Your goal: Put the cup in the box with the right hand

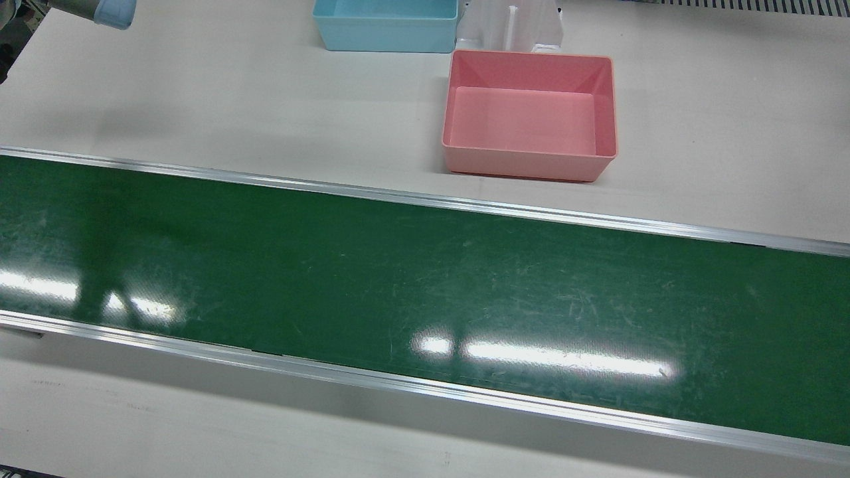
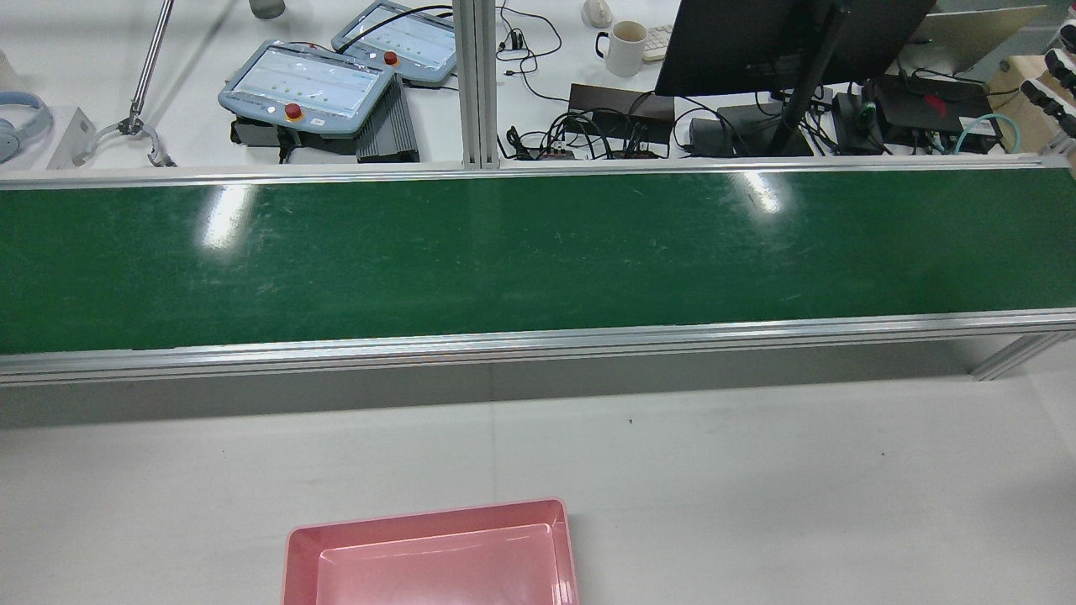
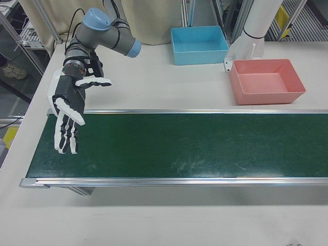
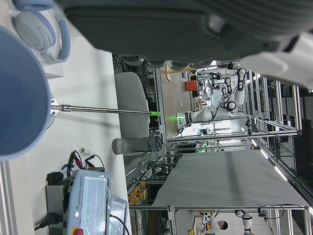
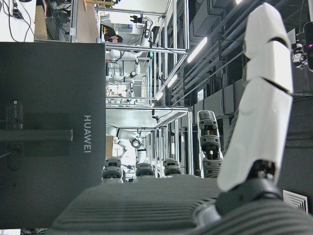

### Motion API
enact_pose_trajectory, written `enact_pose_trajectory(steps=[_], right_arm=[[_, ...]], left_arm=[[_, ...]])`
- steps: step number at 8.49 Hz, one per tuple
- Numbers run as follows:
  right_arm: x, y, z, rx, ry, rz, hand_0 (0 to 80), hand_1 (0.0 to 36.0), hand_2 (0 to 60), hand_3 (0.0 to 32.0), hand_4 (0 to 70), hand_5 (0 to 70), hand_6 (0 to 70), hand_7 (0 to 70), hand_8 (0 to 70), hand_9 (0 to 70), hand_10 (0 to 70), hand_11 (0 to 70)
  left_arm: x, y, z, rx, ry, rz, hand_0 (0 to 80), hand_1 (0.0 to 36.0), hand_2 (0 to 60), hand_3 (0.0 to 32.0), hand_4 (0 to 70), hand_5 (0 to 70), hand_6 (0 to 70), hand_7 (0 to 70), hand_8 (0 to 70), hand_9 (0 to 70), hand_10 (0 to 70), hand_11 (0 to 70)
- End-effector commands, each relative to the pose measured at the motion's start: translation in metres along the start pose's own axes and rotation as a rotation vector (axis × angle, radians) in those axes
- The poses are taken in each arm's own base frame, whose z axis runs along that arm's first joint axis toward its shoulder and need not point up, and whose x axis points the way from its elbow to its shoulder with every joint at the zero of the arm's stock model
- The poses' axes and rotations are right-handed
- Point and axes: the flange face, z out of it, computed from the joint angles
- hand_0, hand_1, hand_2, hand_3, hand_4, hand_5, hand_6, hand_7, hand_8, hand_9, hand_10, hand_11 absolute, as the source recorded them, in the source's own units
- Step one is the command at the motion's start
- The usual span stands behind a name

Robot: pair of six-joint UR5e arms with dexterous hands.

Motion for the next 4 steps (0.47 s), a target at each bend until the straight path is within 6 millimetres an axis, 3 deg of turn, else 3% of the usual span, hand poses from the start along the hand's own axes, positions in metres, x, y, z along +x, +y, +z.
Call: enact_pose_trajectory(steps=[1, 4], right_arm=[[0.0, -0.0003, -0.0001, 0.001, 0.0, 0.0, 52.9, 22.1, 15.0, 10.0, 9.5, 6.5, 1.9, 8.9, 3.3, 2.3, 4.9, 9.0], [0.0001, -0.0001, 0.0001, -0.001, 0.0, 0.001, 52.7, 22.0, 14.6, 10.8, 8.5, 6.5, 1.7, 8.4, 3.2, 2.1, 4.8, 8.8]], left_arm=[[-0.0001, -0.0007, 0.0001, 0.002, 0.0, -0.001, 0.0, 0.0, 0.0, 0.0, 0.0, 0.0, 0.0, 0.0, 0.0, 0.0, 0.0, 0.0], [0.0, 0.0001, 0.0, -0.001, 0.0, 0.001, 0.0, 0.0, 0.0, 0.0, 0.0, 0.0, 0.0, 0.0, 0.0, 0.0, 0.0, 0.0]])
